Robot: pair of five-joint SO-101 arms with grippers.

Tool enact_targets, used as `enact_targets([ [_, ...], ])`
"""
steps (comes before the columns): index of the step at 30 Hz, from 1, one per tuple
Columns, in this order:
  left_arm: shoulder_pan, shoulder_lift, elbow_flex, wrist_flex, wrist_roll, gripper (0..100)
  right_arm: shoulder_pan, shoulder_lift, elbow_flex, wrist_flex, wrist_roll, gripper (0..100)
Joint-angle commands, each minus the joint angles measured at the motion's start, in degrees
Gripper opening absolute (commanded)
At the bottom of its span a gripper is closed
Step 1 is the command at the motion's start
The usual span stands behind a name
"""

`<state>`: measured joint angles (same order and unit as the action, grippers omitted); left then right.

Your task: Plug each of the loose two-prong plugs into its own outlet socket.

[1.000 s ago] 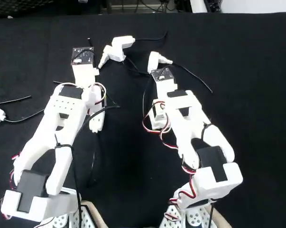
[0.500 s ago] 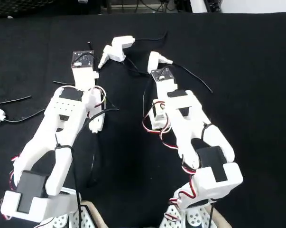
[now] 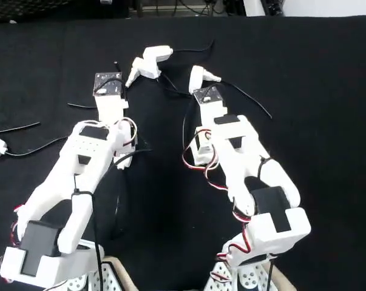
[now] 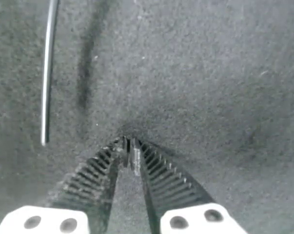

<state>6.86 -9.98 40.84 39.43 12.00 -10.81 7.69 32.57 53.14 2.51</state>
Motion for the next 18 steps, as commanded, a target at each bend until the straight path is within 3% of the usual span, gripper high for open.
enact_targets([
  [1,0.4,-0.4,2.6,-0.4,-4.0,3,0.4,0.1,-2.4,0.2,-0.4,1.2],
  [14,0.4,0.2,5.8,-0.4,-7.5,3,0.4,0.1,-2.4,0.2,-0.4,1.2],
  [18,0.7,3.9,2.7,4.7,-11.3,3,0.4,0.1,-2.4,0.3,-0.4,1.2],
])
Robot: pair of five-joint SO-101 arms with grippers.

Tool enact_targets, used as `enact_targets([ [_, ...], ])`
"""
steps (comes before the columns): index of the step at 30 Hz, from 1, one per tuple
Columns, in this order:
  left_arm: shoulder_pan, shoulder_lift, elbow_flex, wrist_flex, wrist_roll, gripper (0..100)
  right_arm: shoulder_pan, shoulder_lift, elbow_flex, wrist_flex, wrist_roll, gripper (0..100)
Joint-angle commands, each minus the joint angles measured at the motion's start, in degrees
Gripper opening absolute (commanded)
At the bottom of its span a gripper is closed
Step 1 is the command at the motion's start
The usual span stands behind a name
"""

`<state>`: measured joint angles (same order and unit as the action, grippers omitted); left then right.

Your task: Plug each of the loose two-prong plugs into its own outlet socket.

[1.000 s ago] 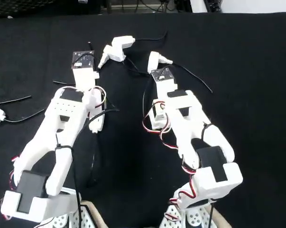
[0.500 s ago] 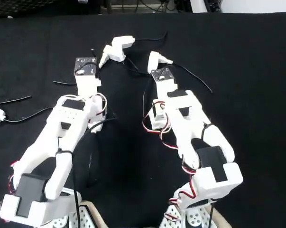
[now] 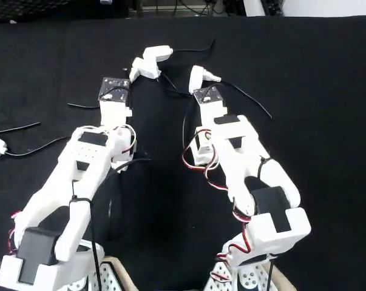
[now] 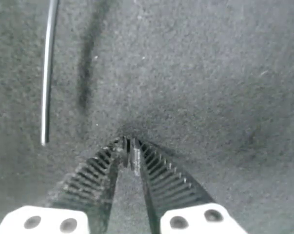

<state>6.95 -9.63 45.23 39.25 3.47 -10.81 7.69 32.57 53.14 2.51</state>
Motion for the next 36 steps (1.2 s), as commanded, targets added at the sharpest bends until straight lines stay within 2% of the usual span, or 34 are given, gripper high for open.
enact_targets([
  [1,0.4,5.2,-3.6,6.9,-2.7,3,0.4,0.1,-2.4,0.3,-0.4,1.2],
  [6,0.3,14.7,-14.9,17.9,-2.9,3,0.4,0.2,-2.4,0.3,-0.4,1.2],
  [11,0.4,21.9,-22.9,24.6,-2.8,3,0.4,0.2,-2.4,0.3,-0.4,1.2],
  [26,4.3,24.8,-24.0,25.2,-2.7,3,0.4,0.2,-2.5,0.1,-0.4,1.3],
  [36,4.1,24.3,-24.5,26.7,-3.2,3,0.4,0.2,-2.5,0.1,-0.2,1.3],
])
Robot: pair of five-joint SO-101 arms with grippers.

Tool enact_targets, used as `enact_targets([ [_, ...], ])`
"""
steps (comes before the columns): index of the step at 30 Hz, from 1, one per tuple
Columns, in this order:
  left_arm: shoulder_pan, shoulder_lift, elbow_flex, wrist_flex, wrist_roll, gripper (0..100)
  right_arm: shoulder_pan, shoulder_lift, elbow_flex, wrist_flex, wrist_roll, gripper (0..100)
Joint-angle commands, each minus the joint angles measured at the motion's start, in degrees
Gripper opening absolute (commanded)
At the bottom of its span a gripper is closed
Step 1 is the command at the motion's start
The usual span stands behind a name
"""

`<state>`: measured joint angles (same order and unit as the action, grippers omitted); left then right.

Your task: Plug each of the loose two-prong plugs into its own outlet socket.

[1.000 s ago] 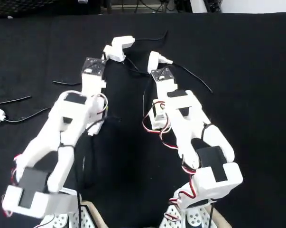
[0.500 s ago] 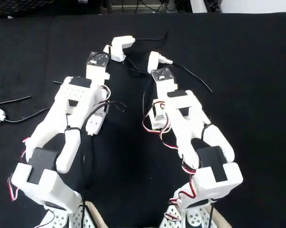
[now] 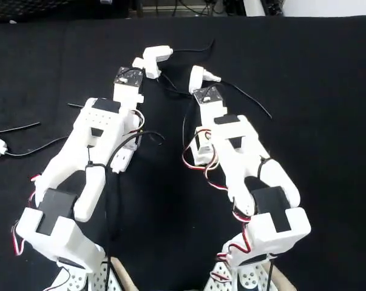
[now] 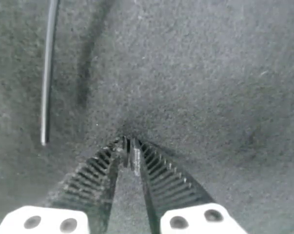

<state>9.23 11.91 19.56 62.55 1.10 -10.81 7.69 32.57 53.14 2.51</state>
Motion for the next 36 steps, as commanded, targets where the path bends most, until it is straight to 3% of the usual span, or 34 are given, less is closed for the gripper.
enact_targets([
  [1,1.7,2.7,0.3,4.0,-0.9,4,0.4,0.2,-2.5,0.1,-0.2,1.3],
  [8,-0.7,3.3,-4.5,13.3,-0.4,21,0.4,0.2,-2.5,0.1,-0.2,1.3],
  [16,-2.1,2.7,-5.2,13.5,-0.5,22,0.3,0.3,-2.5,0.1,-0.2,1.3],
  [25,-3.8,3.3,-9.3,13.5,-0.5,21,0.3,0.3,-2.5,0.1,-0.3,1.3],
  [30,-3.6,3.4,-9.2,13.5,-0.4,2,0.3,0.3,-2.5,0.1,-0.3,1.3],
  [36,-3.7,3.0,-10.7,12.7,-0.4,3,0.3,0.3,-2.5,0.1,-0.3,1.3],
])
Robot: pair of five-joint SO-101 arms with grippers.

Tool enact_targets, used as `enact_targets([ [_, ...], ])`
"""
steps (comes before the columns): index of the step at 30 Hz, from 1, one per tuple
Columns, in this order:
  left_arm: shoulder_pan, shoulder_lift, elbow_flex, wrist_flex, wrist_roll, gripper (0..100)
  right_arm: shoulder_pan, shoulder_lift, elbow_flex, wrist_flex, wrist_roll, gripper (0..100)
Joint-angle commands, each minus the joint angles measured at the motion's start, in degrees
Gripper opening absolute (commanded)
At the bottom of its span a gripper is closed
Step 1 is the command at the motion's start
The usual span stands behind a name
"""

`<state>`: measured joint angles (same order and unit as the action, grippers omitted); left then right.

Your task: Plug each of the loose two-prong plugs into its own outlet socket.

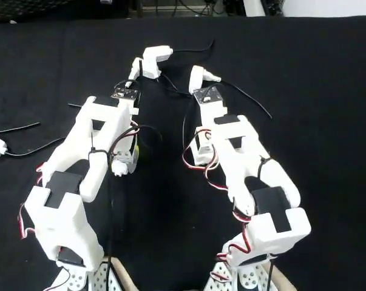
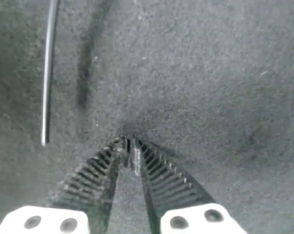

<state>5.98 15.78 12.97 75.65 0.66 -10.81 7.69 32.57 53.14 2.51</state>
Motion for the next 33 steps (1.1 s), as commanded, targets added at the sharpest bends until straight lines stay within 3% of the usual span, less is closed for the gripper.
enact_targets([
  [1,-0.6,-1.1,-5.1,-1.2,0.2,3,0.3,0.3,-2.5,0.1,-0.3,1.3],
  [7,-2.2,0.3,-17.5,-2.5,0.2,3,0.3,0.3,-2.5,0.1,-0.3,1.3],
  [10,-2.2,3.8,-25.5,1.5,-0.1,5,0.3,0.3,-2.5,0.1,-0.3,1.3],
  [14,-3.9,12.1,-44.1,8.6,0.2,11,0.3,0.3,-2.5,0.1,-0.2,1.3],
  [20,-6.1,30.6,-75.2,14.2,-0.3,9,0.3,0.3,-2.5,0.1,-0.2,1.3],
  [26,-7.3,49.8,-97.1,12.6,-5.2,9,0.3,0.3,-2.5,0.1,-0.2,1.3],
  [33,-10.2,61.1,-107.6,8.6,-12.1,14,0.3,0.3,-2.5,0.1,-0.1,1.3],
])
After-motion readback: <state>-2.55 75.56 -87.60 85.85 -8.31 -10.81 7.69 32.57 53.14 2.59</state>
